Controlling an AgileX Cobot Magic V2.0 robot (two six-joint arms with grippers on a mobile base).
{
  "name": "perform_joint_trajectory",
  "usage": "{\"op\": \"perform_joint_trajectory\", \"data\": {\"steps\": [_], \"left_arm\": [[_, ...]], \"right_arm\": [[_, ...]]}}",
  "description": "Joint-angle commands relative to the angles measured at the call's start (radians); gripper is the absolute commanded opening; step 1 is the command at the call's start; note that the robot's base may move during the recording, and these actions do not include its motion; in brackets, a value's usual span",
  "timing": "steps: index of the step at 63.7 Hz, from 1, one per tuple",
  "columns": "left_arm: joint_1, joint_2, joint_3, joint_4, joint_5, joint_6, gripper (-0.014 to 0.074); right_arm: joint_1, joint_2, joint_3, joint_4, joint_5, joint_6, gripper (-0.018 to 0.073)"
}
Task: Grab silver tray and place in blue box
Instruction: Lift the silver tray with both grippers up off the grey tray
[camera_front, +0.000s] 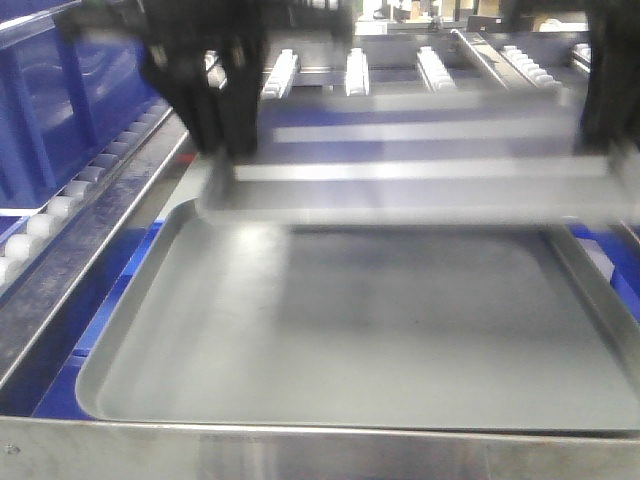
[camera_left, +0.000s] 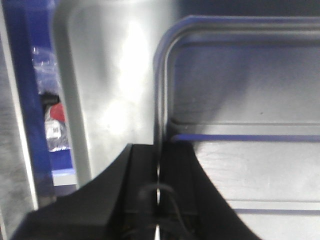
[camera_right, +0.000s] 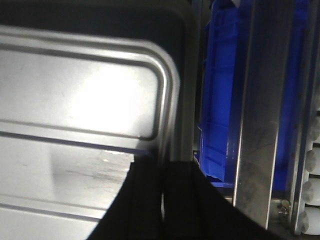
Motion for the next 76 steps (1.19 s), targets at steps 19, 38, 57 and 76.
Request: {"op": "perform_joint_trajectory", "data": {"steps": [19,38,57,76], "left_arm": [[-0.009,-0.128,-0.034,0.056,0.010,0.008,-0.0097],[-0.009,-0.128,-0.034,0.057,-0.012,0.008,-0.0098],[-0.009,-0.116,-0.034,0.055,-0.012,0.008,-0.0098],[-0.009,-0.116,-0.034,0.055,-0.012,0.008,-0.0098]], "right_arm": [[0.007,-0.055,-0.087,-0.048,0.028,-0.034,0.0056],[0.007,-0.055,-0.087,-0.054,0.031,-0.040,0.0056],[0.007,-0.055,-0.087,-0.054,0.033,-0.040,0.0056],[0.007,-0.055,-0.087,-0.054,0.033,-0.040,0.0056]]}}
